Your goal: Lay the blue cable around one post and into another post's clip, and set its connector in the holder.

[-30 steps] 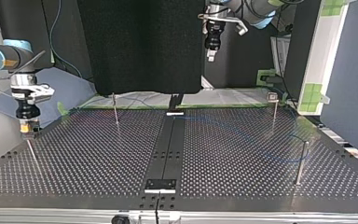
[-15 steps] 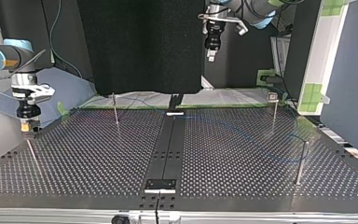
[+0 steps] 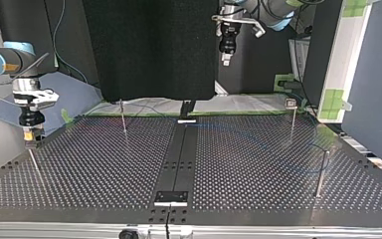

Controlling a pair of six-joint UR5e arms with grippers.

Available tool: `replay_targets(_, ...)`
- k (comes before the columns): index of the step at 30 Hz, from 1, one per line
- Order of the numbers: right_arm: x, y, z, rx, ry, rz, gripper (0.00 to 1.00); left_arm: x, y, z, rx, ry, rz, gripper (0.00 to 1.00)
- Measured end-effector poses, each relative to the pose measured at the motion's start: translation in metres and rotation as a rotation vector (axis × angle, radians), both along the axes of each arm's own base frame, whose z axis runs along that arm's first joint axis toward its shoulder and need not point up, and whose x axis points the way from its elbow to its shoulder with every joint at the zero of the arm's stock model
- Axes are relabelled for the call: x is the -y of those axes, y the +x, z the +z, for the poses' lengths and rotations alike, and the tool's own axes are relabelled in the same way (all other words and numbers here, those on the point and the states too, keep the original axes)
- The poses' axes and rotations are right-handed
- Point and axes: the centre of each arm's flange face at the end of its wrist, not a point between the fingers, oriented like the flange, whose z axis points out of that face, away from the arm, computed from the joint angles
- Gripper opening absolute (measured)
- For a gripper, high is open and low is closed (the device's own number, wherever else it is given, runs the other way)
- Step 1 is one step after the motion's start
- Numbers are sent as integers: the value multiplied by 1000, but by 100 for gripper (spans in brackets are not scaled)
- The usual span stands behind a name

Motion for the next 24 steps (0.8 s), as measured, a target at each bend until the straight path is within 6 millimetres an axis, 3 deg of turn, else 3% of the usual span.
replay_targets(24, -2, -2, -3, -31, 14, -1, 0, -2, 2, 0, 3, 1, 8, 100)
